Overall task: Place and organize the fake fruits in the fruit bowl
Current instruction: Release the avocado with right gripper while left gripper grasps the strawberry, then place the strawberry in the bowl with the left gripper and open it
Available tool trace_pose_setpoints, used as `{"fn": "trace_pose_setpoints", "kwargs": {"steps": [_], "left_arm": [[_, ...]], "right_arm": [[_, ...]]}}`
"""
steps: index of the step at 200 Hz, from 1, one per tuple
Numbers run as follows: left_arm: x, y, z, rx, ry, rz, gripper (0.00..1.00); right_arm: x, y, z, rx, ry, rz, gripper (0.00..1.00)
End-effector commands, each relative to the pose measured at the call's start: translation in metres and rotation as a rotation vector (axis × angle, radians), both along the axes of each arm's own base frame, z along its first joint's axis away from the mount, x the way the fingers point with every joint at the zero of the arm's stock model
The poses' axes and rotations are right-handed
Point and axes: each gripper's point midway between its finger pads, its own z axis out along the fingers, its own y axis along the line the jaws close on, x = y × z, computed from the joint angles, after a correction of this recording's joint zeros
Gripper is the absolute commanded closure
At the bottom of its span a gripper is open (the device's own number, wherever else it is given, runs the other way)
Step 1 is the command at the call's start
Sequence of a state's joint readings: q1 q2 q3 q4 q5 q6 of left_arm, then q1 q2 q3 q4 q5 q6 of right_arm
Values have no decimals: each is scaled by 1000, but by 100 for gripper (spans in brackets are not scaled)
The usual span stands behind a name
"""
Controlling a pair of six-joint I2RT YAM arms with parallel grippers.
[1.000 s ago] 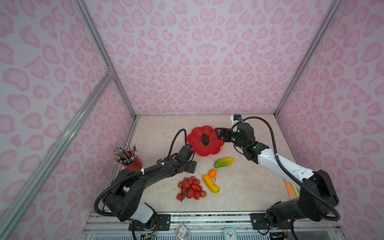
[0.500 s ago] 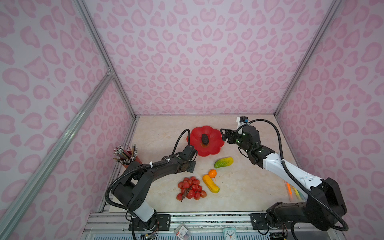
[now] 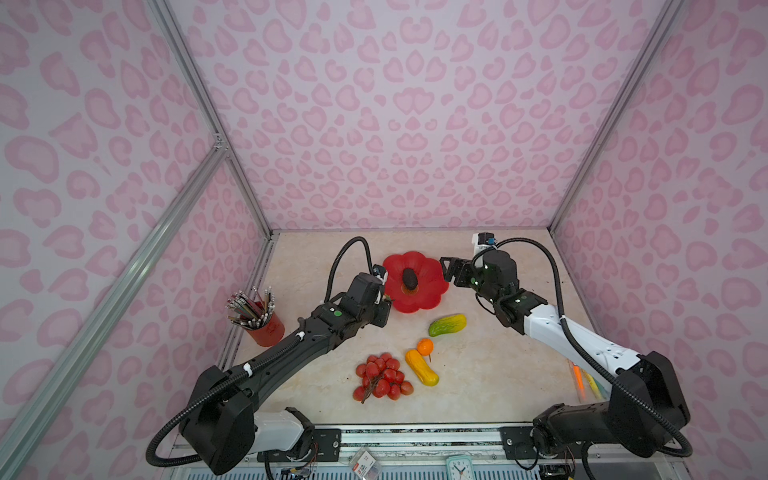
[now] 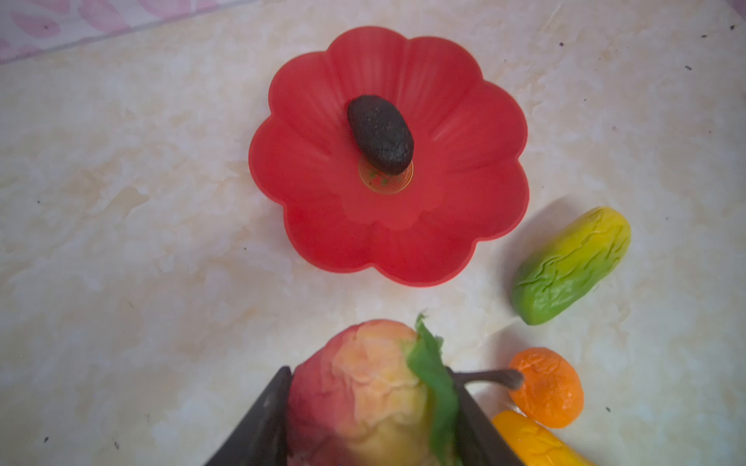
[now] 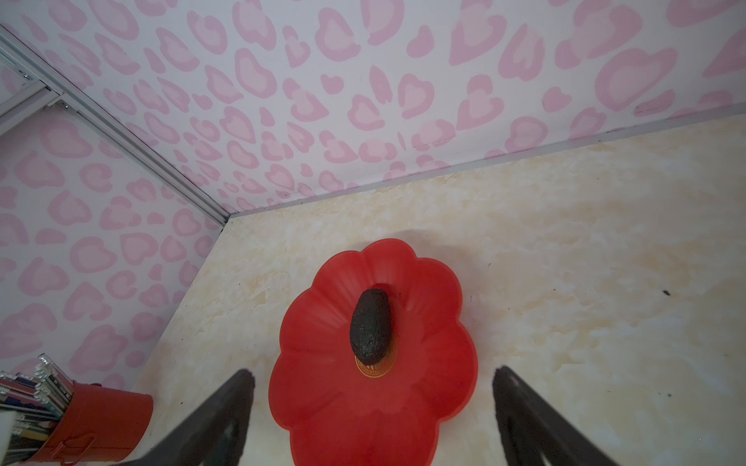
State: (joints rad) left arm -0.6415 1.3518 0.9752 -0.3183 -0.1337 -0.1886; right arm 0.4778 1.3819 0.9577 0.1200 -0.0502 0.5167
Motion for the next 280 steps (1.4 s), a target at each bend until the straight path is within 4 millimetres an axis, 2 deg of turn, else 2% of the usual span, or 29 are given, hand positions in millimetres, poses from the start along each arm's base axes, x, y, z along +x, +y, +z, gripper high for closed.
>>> {"fn": "trace_pose_setpoints", "kwargs": {"steps": [1,21,57,62,67,92,139,162,176,188,206,220,247,280], "left_arm": [[18,-16,8,6,-19,-35,48],[40,-34,6,14,-10,-51,48],[75,-55,-25,73,47,-61,48],[78,-55,-34,85,63,-60,48],[86,-59,-30,77,51,-60,48],[102,-66,-54,70,104,-63,48],[111,-72,-107,105,223,-62,49],[112,-72,-119,116,257,-49,47],[110,-73,-122,111,270,-53,41],[109,-74,-120,102,273,-53,30],[109,-75,-107,68,254,-51,24],[112,-77,-86,13,216,-45,23],[120,-77,-27,-67,81,-28,21],[123,-65,57,-198,-125,25,17]], "right_arm": [[-6,-2,-6,-9,30,5,8],[-16,-7,-12,-29,58,8,8],[-37,-25,-19,-34,70,-31,8],[-40,-27,-21,-35,72,-36,8],[-43,-30,-21,-33,69,-40,8],[-56,-41,-26,-33,69,-66,8],[-67,-60,-25,-60,48,-123,8],[-66,-63,-22,-72,43,-133,8],[-66,-64,-24,-85,49,-134,8],[-65,-64,-27,-96,59,-134,8],[-65,-61,-35,-113,87,-114,9],[-67,-53,-43,-129,115,-67,11],[-89,-31,-60,-203,198,60,14],[-136,9,-96,-295,263,223,16]]}}
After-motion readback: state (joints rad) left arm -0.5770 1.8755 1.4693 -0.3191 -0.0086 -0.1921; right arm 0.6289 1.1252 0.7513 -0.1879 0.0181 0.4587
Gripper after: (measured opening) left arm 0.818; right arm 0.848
